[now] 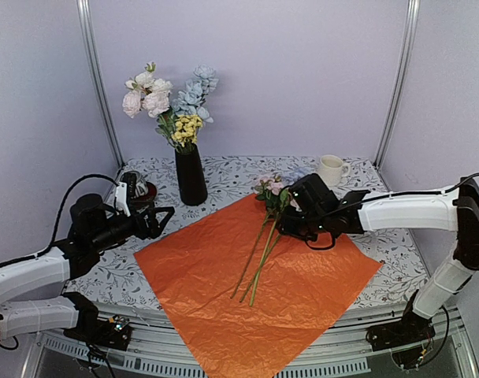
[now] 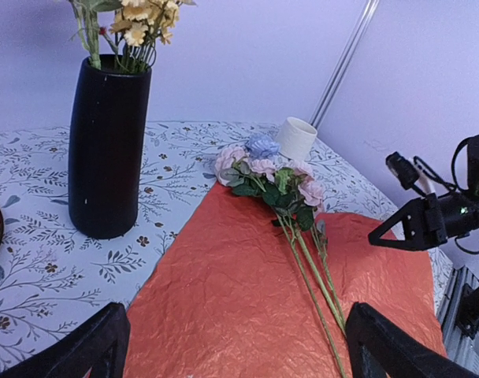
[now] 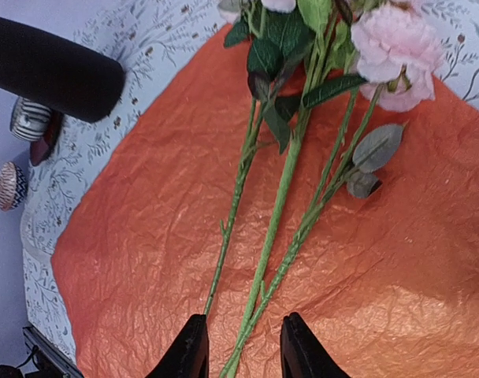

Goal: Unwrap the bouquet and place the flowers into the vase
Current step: Pick up the fake flower from the flattened wrapping paper.

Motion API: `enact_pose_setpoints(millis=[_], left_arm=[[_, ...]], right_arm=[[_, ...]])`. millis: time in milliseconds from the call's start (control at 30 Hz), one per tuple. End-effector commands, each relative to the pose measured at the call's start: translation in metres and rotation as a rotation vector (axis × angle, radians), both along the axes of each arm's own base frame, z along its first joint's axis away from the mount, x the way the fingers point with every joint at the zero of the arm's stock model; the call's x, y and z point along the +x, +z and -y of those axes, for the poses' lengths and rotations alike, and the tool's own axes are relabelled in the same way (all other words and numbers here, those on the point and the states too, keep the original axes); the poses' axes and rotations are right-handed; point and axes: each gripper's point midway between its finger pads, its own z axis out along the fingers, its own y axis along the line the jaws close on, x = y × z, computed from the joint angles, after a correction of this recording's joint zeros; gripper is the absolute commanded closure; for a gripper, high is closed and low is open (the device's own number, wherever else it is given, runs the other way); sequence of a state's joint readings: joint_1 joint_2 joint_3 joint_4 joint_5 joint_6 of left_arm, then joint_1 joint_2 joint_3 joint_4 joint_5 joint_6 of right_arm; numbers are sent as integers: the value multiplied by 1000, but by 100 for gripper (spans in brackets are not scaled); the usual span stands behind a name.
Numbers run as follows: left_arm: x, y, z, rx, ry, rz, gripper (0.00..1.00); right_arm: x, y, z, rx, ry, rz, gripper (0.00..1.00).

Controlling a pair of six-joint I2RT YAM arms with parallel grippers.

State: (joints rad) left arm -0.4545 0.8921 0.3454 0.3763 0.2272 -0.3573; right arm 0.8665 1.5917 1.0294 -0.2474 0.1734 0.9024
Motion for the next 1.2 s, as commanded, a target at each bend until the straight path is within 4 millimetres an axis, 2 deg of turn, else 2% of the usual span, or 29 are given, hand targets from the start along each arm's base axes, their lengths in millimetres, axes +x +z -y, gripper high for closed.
enact_pose_setpoints(millis=[0,267,367,733,1167], left_arm=[[-6,5,6,-14,-44,37,2],[-9,3,6,-8,-55,47,2],[-9,2,6,-6,-57,52,2],[-13,2,4,-1,-61,71,2],[-17,-2,1,3,-54,88,2]], right_arm=[[-15,-33,-11,-47,-22,-145,67],[-11,-50,-48,-35,17,-174,69],[-4,-54,-61,-47,23,-182,69],[12,-80,-74,-108,-26,-218,66],[16,-115,-77,-167,-64,-277,69]])
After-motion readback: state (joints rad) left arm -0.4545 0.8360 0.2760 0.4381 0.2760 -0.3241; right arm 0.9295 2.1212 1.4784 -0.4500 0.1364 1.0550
